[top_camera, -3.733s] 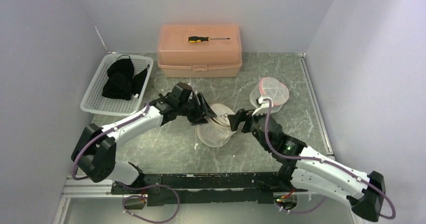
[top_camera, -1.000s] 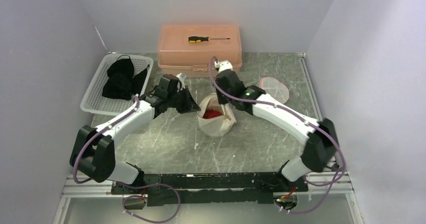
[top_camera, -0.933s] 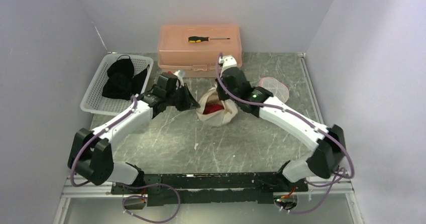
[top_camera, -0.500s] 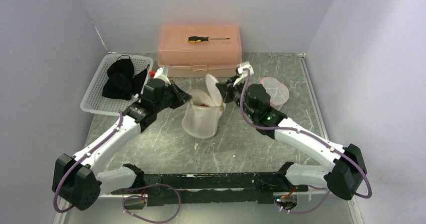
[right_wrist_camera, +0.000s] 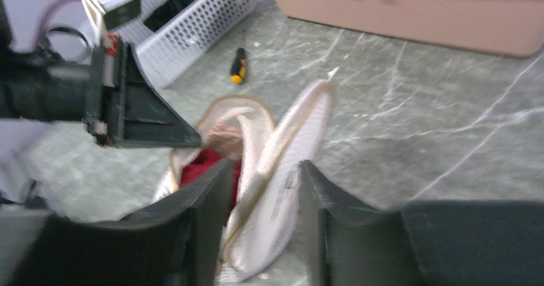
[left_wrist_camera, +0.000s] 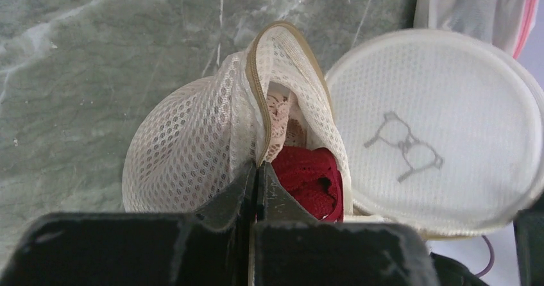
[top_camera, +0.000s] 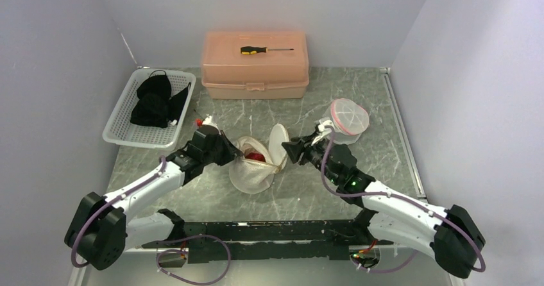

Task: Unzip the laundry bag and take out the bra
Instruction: Open the laundry bag at the center of the board, then adjust the laundry bag at the center of the board.

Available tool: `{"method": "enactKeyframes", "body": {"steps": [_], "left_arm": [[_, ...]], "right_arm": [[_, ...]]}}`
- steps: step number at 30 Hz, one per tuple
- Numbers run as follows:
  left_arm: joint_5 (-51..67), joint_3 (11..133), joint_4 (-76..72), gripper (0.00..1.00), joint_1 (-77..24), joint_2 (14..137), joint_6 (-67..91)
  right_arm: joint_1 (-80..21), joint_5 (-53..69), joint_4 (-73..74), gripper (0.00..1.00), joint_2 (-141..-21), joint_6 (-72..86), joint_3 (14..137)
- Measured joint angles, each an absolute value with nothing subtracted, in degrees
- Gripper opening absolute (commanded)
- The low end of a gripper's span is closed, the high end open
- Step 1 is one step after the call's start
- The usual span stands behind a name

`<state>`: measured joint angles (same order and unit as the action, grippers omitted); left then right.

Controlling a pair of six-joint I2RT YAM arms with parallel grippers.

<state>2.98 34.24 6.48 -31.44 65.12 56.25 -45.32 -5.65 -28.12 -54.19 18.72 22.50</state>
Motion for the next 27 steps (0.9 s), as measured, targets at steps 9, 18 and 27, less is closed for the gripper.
{"method": "enactKeyframes", "body": {"steps": [9, 18, 27], "left_arm": [[2.4, 34.2, 6.9, 0.03, -36.1, 63.1, 50.8], [0.1, 33.8, 8.0, 0.03, -39.3, 61.7, 47.1], [-1.0, 31.5, 8.1, 0.03, -39.4, 59.6, 46.6]], "right_arm": [[-45.4, -5.7, -5.3, 1.00, -50.4, 23.1, 33.2], [-37.4, -3.4, 15.4, 1.00, -58.5, 30.5, 46.9], [-27.8, 2.4, 27.4, 1.00, -56.7, 37.7, 45.6]]}}
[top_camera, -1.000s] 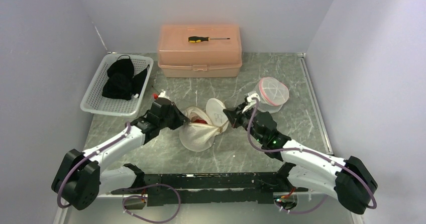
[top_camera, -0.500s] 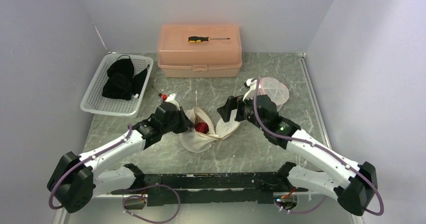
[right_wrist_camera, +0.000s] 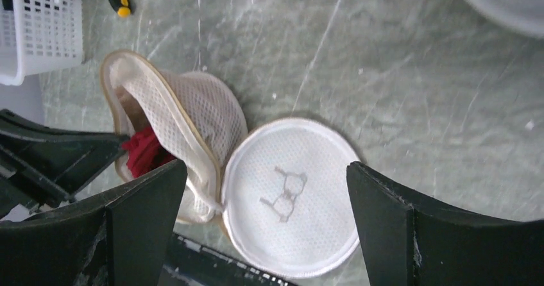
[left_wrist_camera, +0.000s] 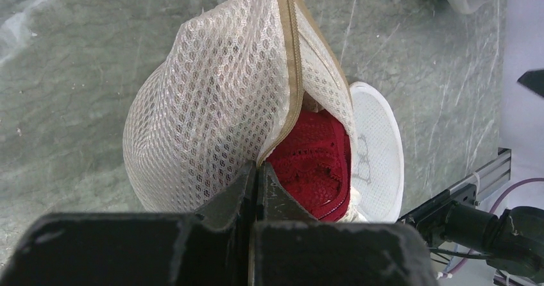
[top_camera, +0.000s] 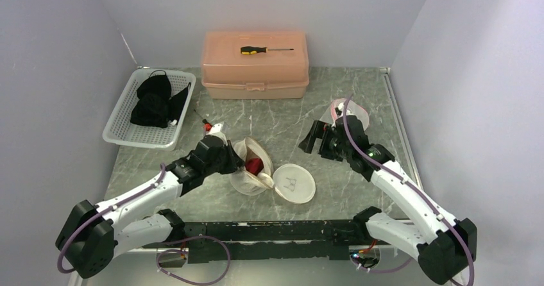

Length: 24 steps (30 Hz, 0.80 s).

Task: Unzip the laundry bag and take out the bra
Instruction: Adjust the laundry bag at the center of the board.

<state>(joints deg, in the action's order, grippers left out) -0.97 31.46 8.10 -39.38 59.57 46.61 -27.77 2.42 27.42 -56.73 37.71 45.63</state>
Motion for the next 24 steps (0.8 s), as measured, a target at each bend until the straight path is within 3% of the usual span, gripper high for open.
{"method": "enactKeyframes", "body": {"steps": [5, 9, 12, 21, 24], "left_arm": [[-1.4, 30.3, 8.1, 0.03, -39.5, 58.3, 46.7], [-1.4, 30.2, 9.6, 0.15, -39.5, 57.3, 47.0], [-1.7, 30.3, 12.8, 0.19, -39.5, 55.2, 47.4], [-5.5, 35.0, 25.7, 0.14, -39.5, 47.6, 47.8], [-7.3, 35.7, 28.9, 0.14, -39.5, 46.7, 47.9]], "right_arm": [[-27.6, 7.5, 27.7, 0.99, -52.7, 43.7, 38.8], [-27.6, 10.1, 25.5, 0.97, -52.7, 46.8, 31.2], [-28.0, 10.9, 23.3, 0.95, -53.3, 47.8, 27.9], [-36.0, 10.0, 11.4, 0.90, -60.2, 45.9, 28.4], [-39.6, 9.3, 8.5, 0.83, -64.5, 44.1, 30.4]]}}
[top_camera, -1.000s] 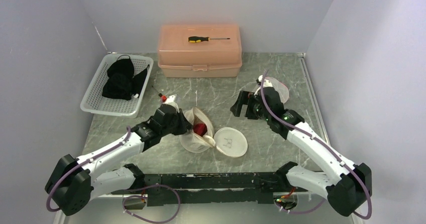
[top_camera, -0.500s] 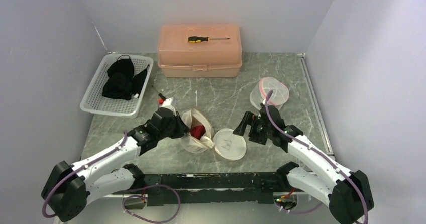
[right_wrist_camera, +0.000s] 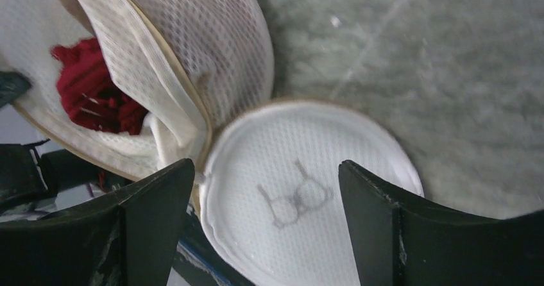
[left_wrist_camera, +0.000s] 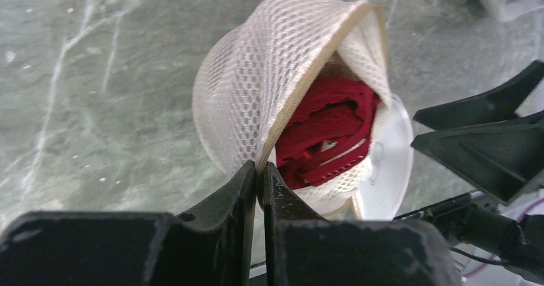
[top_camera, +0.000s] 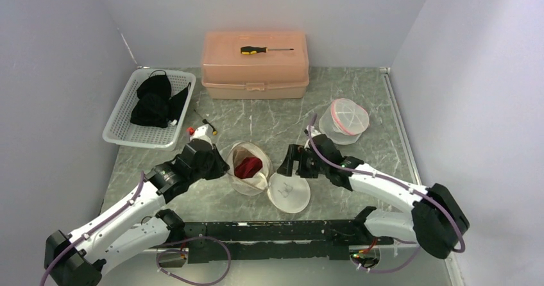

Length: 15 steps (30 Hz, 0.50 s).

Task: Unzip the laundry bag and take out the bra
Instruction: Adjust the laundry bag at the center of the board.

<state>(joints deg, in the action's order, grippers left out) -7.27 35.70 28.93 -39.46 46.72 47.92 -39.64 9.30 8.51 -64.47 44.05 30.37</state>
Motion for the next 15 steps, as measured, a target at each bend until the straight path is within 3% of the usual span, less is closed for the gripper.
{"method": "enactKeyframes", "body": {"steps": [11, 15], "left_arm": [[-11.6, 37.0, 35.5, 0.13, -39.5, 46.6, 48.8], [-11.7, 37.0, 35.4, 0.13, -39.5, 46.8, 48.9]], "right_arm": [[-41.6, 13.7, -6.7, 0.69, -76.9, 39.5, 34.7], [-42.6, 15.8, -8.3, 0.53, -79.3, 38.5, 36.2]]}}
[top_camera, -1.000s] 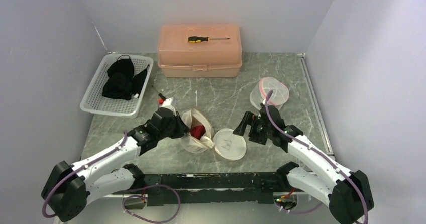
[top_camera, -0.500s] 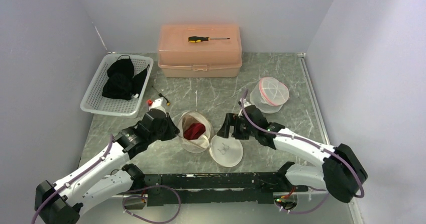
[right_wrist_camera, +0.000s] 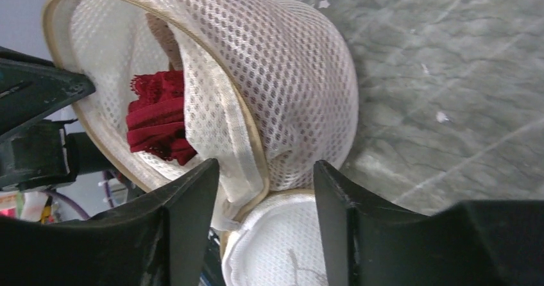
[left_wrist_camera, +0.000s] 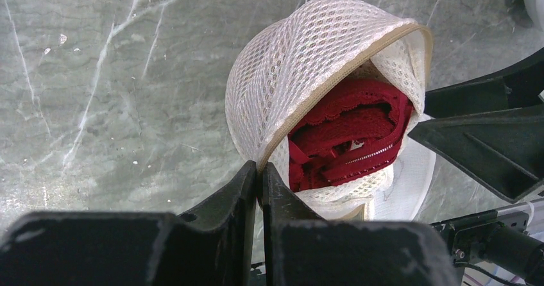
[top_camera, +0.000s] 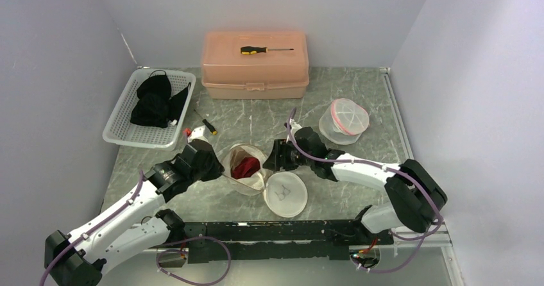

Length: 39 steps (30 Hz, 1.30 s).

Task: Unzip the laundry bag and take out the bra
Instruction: Adjust the laundry bag at the center of the board.

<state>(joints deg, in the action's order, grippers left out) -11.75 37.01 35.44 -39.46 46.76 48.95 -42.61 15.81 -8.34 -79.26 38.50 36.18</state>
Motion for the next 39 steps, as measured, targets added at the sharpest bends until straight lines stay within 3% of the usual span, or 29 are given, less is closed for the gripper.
{"method": "enactKeyframes", "body": {"steps": [7, 10, 12, 18, 28, 33, 39], "left_arm": [[-11.7, 37.0, 35.4, 0.12, -39.5, 46.8, 49.0], [-11.5, 37.0, 35.4, 0.12, -39.5, 46.7, 49.0], [-11.3, 37.0, 35.4, 0.11, -39.5, 46.7, 49.1], [-10.1, 37.0, 34.7, 0.03, -39.5, 46.7, 49.2], [-7.0, 45.2, 28.8, 0.03, -39.5, 49.4, 47.7], [-6.8, 49.4, 24.3, 0.03, -39.5, 53.7, 47.3], [-5.3, 44.0, 23.0, 0.03, -39.5, 54.4, 48.3]], "right_arm": [[-43.2, 18.5, -9.8, 0.38, -82.7, 38.3, 37.8], [-43.4, 18.6, -9.8, 0.19, -83.3, 37.9, 37.8], [-43.5, 18.5, -9.5, 0.01, -83.3, 37.5, 37.9], [-43.7, 12.9, -0.1, 0.00, -77.9, 33.9, 41.3], [-44.1, -3.6, 24.3, 0.00, -70.1, 24.2, 69.0], [-44.1, -8.8, 27.9, 0.00, -71.4, 23.6, 67.2], [-44.1, -9.5, 29.2, 0.00, -78.1, 24.6, 57.5]]}}
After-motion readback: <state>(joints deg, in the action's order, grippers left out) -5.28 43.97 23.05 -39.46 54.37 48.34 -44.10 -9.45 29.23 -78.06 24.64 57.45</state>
